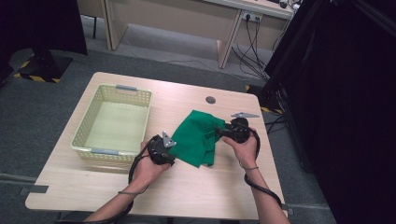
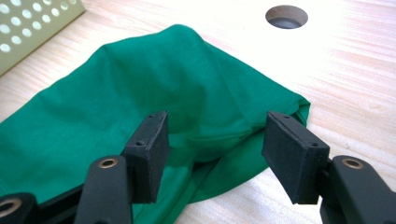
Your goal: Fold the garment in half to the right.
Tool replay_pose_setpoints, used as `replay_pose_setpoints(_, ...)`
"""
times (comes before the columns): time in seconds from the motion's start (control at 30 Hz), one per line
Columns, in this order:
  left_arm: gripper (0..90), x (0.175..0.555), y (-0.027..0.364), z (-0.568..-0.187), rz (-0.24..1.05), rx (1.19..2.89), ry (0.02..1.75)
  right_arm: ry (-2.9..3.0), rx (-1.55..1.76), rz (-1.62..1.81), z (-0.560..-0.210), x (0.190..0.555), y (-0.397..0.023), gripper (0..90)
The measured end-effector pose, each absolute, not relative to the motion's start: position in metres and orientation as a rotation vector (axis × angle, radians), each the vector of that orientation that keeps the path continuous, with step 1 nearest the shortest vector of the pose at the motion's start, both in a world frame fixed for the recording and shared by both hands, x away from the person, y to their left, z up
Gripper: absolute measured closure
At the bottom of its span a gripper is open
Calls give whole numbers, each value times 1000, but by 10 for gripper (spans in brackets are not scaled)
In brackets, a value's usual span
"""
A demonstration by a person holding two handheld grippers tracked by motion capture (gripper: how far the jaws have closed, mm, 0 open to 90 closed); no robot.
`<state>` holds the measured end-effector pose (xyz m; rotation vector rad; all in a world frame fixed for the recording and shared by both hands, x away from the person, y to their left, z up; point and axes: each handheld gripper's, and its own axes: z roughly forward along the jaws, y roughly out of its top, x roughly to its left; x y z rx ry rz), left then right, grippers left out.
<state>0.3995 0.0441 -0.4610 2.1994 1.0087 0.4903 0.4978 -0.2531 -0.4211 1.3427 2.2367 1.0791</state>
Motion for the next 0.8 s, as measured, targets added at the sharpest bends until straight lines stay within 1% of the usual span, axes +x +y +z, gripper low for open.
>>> replay_pose_setpoints(0.17,444,408,46,-467,459,2199,1045,2242,1335,1088,-421,500,-251,436)
replay_pose_setpoints(0.37,493,414,45,-468,426,2189,1059,2256,1334,1098,-423,506,-247,490)
replay_pose_setpoints(0.53,563,416,43,-467,415,2186,1064,2270,1340,1089,-429,509,-248,627)
replay_pose_setpoints(0.63,642,415,43,-467,413,2184,1059,2279,1335,1098,-430,508,-248,735)
replay_pose_setpoints(0.7,671,414,43,-468,415,2176,1059,2281,1329,1111,-429,508,-248,782)
replay_pose_setpoints(0.8,719,413,43,-468,421,2167,1058,2279,1317,1117,-427,507,-248,819)
